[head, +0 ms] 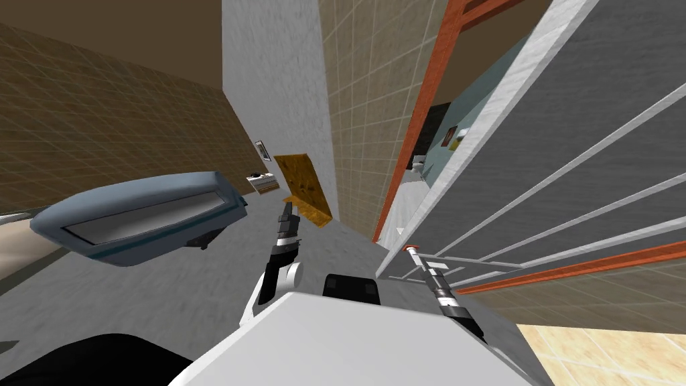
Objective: Pull the door open
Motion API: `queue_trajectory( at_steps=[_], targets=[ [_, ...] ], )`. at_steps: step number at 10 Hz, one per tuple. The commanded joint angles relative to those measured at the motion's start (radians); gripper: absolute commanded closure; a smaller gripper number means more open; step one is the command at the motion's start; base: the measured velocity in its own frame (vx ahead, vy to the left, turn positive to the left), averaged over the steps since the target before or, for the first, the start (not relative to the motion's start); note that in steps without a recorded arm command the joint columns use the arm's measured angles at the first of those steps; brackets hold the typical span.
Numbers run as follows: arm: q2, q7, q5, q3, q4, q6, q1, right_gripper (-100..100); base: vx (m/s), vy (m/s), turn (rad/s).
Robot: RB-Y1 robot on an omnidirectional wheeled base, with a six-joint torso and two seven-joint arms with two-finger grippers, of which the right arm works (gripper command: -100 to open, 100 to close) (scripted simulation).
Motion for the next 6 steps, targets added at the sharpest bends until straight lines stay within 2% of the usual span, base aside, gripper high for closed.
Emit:
queue_trajectory(
  at_steps=[1,6],
  targets=[
    [-0.006,-0.006,-0.002,0.007,0.013,-0.03,0.012,100,-0.171,-0.074,0.162],
    [-0.029,-0.027,-0.011,0.028,0.057,-0.119,0.046,100,-0.204,-0.069,0.19]
  ],
)
